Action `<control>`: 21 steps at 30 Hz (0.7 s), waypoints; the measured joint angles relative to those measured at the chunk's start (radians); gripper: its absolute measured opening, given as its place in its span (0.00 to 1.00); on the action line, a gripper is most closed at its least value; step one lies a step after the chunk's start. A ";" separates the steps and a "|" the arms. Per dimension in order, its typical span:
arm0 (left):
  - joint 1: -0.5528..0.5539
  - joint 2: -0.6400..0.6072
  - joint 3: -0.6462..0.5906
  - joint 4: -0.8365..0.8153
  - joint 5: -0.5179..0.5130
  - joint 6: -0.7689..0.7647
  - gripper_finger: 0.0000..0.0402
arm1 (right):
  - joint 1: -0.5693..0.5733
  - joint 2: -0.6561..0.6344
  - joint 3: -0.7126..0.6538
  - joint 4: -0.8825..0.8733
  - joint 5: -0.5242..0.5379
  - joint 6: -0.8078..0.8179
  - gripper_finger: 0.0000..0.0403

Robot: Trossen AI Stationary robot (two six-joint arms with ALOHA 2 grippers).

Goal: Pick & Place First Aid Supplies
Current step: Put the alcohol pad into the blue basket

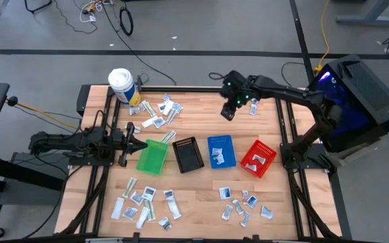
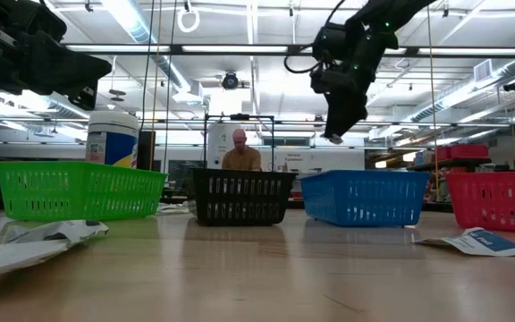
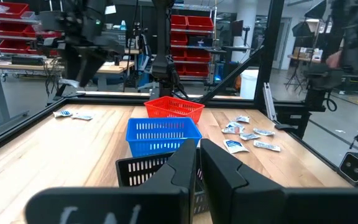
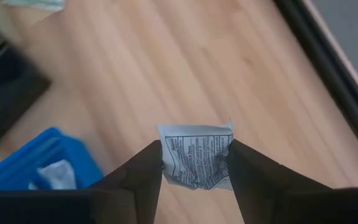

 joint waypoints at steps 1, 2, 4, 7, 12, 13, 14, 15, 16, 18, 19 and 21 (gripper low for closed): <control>0.000 0.000 0.000 0.000 0.000 0.000 0.08 | 0.015 0.000 0.000 0.000 0.000 -0.012 0.44; 0.000 0.000 0.000 0.000 0.000 0.000 0.08 | 0.031 0.000 0.000 0.000 -0.001 -0.023 0.44; 0.000 0.000 0.000 0.000 0.000 0.000 0.08 | 0.067 0.000 0.000 0.000 0.000 -0.031 0.44; 0.000 0.000 0.000 0.000 0.000 0.000 0.08 | 0.131 0.000 0.000 0.000 0.003 -0.037 0.44; 0.000 0.000 0.000 0.000 0.000 0.000 0.08 | 0.243 0.000 0.000 0.000 0.000 -0.049 0.44; 0.000 0.000 0.000 0.000 0.000 0.000 0.08 | 0.266 0.000 0.000 0.000 0.000 -0.049 0.44; 0.000 0.000 0.000 0.000 0.000 0.000 0.08 | 0.288 0.000 0.000 -0.001 0.000 -0.049 0.44; 0.000 0.000 0.000 0.000 0.000 0.000 0.08 | 0.309 0.000 0.000 -0.002 0.001 -0.049 0.44; 0.000 0.000 0.000 0.000 0.000 0.000 0.08 | 0.331 0.000 0.000 -0.003 0.001 -0.049 0.44; 0.000 0.000 0.000 0.000 0.000 0.000 0.08 | 0.369 0.000 0.000 -0.004 0.000 -0.046 0.44; 0.000 0.000 0.000 0.000 0.000 0.000 0.08 | 0.386 0.000 0.000 -0.004 -0.001 -0.038 0.44; 0.000 0.000 0.000 0.000 0.000 0.000 0.08 | 0.415 0.000 0.000 -0.004 -0.002 -0.021 0.44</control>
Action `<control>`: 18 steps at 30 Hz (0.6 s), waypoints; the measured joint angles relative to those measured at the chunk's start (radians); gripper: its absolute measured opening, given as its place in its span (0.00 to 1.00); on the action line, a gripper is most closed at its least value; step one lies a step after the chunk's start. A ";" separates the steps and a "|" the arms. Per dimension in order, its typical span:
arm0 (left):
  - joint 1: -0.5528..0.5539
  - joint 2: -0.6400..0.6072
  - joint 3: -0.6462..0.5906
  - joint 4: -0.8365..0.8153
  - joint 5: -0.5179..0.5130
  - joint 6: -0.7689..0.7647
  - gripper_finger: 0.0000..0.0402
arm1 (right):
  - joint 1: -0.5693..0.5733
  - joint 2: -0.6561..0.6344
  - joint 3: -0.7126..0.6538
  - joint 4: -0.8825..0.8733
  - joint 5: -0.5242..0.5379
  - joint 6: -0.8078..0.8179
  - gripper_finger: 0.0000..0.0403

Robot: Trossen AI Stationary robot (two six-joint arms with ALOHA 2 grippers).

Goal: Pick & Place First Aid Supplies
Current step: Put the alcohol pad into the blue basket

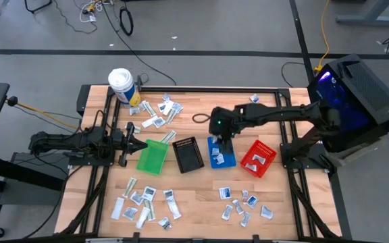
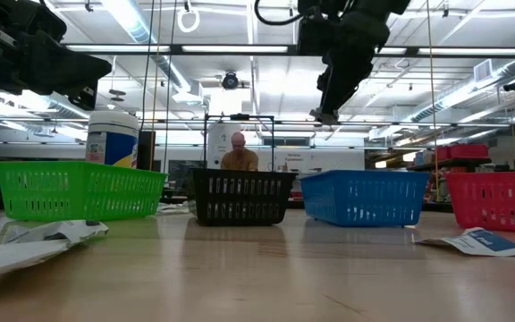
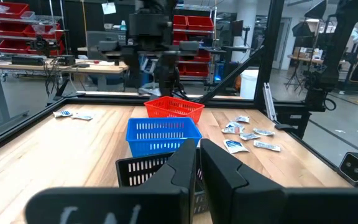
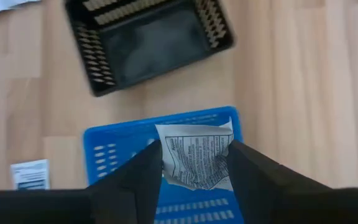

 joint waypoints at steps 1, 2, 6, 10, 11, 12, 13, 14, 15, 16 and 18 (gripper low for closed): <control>0.000 0.000 0.000 0.000 0.000 0.000 0.08 | 0.012 0.000 0.000 0.000 0.001 0.007 0.44; 0.000 0.000 0.000 0.000 0.000 0.000 0.08 | 0.022 0.000 -0.003 0.005 0.002 0.018 0.44; 0.000 0.000 0.000 0.000 0.000 0.000 0.08 | 0.049 0.000 -0.036 0.008 0.002 0.044 0.44; 0.000 0.000 0.000 0.000 0.000 0.000 0.08 | 0.070 0.000 -0.087 0.022 0.002 0.053 0.44; 0.000 0.000 0.000 0.000 0.000 0.000 0.08 | 0.074 0.000 -0.101 0.032 0.003 0.056 0.44; 0.000 0.000 0.000 0.000 0.000 0.000 0.08 | 0.076 0.000 -0.112 0.042 0.002 0.056 0.44; 0.000 0.000 0.000 0.000 0.000 0.000 0.08 | 0.079 0.000 -0.124 0.054 0.003 0.062 0.44; 0.000 0.000 0.000 0.000 0.000 0.000 0.08 | 0.080 0.000 -0.136 0.069 0.003 0.069 0.44; 0.000 0.000 0.000 0.000 0.000 0.000 0.08 | 0.081 0.000 -0.149 0.083 0.003 0.079 0.44; 0.000 0.000 0.000 0.000 0.000 0.000 0.08 | 0.081 0.000 -0.159 0.097 0.002 0.084 0.44; 0.000 0.000 0.000 0.000 0.000 0.000 0.08 | 0.081 0.000 -0.169 0.114 0.003 0.103 0.45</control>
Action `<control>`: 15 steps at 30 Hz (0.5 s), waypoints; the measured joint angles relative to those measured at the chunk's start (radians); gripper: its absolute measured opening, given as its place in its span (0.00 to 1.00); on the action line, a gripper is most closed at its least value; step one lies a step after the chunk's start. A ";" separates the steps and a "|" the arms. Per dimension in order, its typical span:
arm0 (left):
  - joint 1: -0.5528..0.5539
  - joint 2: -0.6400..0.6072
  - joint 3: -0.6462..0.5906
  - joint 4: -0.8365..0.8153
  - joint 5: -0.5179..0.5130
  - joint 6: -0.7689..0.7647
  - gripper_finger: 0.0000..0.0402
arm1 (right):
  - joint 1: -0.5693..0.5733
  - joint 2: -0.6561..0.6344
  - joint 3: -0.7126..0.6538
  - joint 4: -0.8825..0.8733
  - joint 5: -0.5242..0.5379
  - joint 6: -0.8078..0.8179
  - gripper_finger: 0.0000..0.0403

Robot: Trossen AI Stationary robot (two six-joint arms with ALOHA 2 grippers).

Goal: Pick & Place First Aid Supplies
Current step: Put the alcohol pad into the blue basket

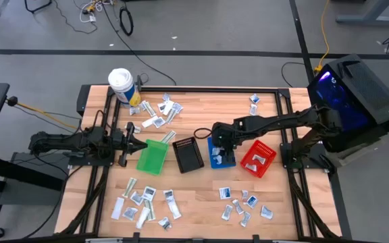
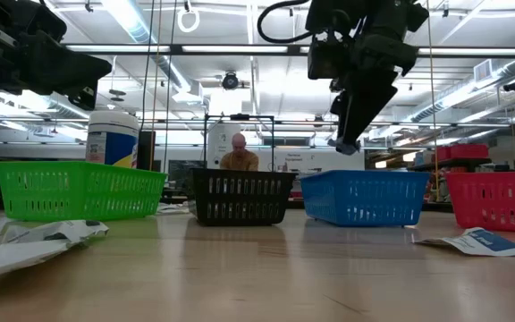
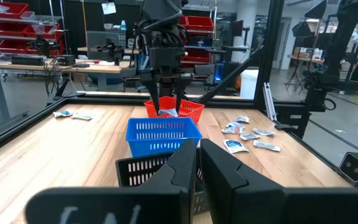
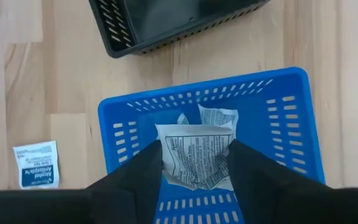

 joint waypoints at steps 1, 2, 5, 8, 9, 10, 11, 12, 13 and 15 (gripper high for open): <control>0.000 0.000 0.000 0.000 0.000 0.000 0.08 | 0.000 0.000 -0.002 0.001 0.000 0.002 0.46; 0.000 0.000 0.000 0.000 0.000 0.000 0.08 | 0.000 0.000 -0.002 0.000 0.000 0.002 0.46; 0.000 0.000 0.000 0.000 0.000 0.000 0.08 | 0.000 0.000 -0.002 0.004 0.017 -0.001 0.49; 0.000 0.000 0.000 0.000 0.000 0.000 0.08 | -0.001 0.000 -0.002 0.003 0.026 -0.002 0.54; 0.000 0.000 0.000 0.000 0.000 0.000 0.08 | -0.001 0.000 -0.002 0.003 0.026 -0.002 0.56; 0.000 0.000 0.000 0.000 0.000 0.000 0.08 | -0.001 0.000 -0.002 0.003 0.026 -0.002 0.59; 0.000 0.000 0.000 0.000 0.000 0.000 0.08 | -0.001 0.000 -0.002 0.003 0.026 -0.002 0.61; 0.000 0.000 0.000 0.000 0.000 0.000 0.08 | -0.001 0.000 -0.002 0.003 0.026 -0.002 0.63; 0.000 0.000 0.000 0.000 0.000 0.000 0.08 | -0.001 0.000 -0.002 0.003 0.026 0.000 0.66; 0.000 0.000 0.000 0.000 0.000 0.000 0.08 | -0.002 0.000 -0.002 0.003 0.026 0.002 0.70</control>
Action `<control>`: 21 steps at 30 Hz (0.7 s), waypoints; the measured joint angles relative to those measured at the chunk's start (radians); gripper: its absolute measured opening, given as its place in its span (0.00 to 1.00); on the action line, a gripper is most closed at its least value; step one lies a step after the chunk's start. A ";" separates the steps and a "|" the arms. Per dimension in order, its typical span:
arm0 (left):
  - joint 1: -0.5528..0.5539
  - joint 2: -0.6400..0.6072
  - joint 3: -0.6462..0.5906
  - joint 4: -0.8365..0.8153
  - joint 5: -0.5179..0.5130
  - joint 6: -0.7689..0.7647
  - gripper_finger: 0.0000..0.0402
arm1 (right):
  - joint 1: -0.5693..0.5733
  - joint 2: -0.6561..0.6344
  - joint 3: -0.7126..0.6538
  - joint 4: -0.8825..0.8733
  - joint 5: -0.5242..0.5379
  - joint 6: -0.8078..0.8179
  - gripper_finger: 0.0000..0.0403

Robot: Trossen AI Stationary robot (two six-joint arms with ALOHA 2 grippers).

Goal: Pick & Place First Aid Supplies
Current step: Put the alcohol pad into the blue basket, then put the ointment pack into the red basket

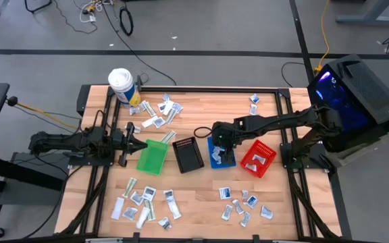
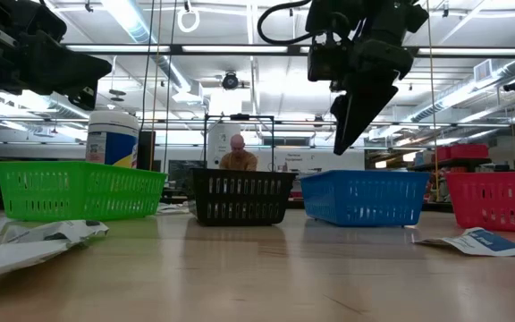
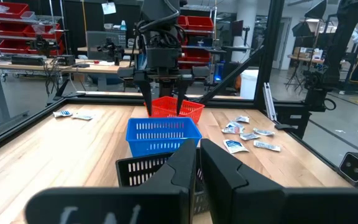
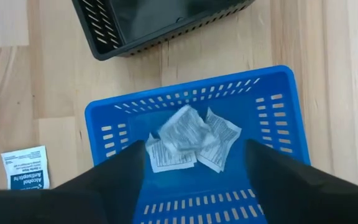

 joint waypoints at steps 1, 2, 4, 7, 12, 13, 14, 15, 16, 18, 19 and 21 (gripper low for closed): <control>0.000 0.000 0.000 0.000 0.000 0.000 0.08 | -0.002 0.000 0.000 0.000 -0.001 0.000 0.72; 0.000 0.000 0.000 0.000 0.000 0.000 0.08 | -0.005 0.000 0.000 0.000 -0.001 0.000 0.74; 0.000 0.000 0.000 0.000 0.000 0.000 0.08 | -0.012 0.000 0.003 -0.002 -0.001 0.004 0.76; 0.000 0.000 0.000 0.000 0.000 0.000 0.08 | -0.028 0.000 0.024 -0.004 -0.003 0.027 0.78; 0.000 0.000 0.000 0.000 0.000 0.000 0.08 | -0.073 0.000 0.100 -0.046 -0.003 0.061 0.79; 0.000 0.000 0.000 0.000 0.000 0.000 0.08 | -0.088 0.000 0.119 -0.062 -0.003 0.080 0.79; 0.000 0.000 0.000 0.000 0.000 0.000 0.08 | -0.105 0.000 0.137 -0.081 -0.002 0.102 0.79; 0.000 0.000 0.000 0.000 0.000 0.000 0.08 | -0.122 0.000 0.153 -0.098 -0.001 0.124 0.79; 0.000 0.000 0.000 0.000 0.000 0.000 0.08 | -0.140 0.000 0.166 -0.116 0.001 0.147 0.79; 0.000 0.000 0.000 0.000 0.000 0.000 0.08 | -0.179 0.000 0.182 -0.138 0.002 0.186 0.79; 0.000 0.000 0.000 0.000 0.000 0.000 0.08 | -0.197 0.000 0.185 -0.149 0.003 0.203 0.79; 0.000 0.000 0.000 0.000 0.000 0.000 0.08 | -0.234 0.000 0.186 -0.173 0.008 0.227 0.79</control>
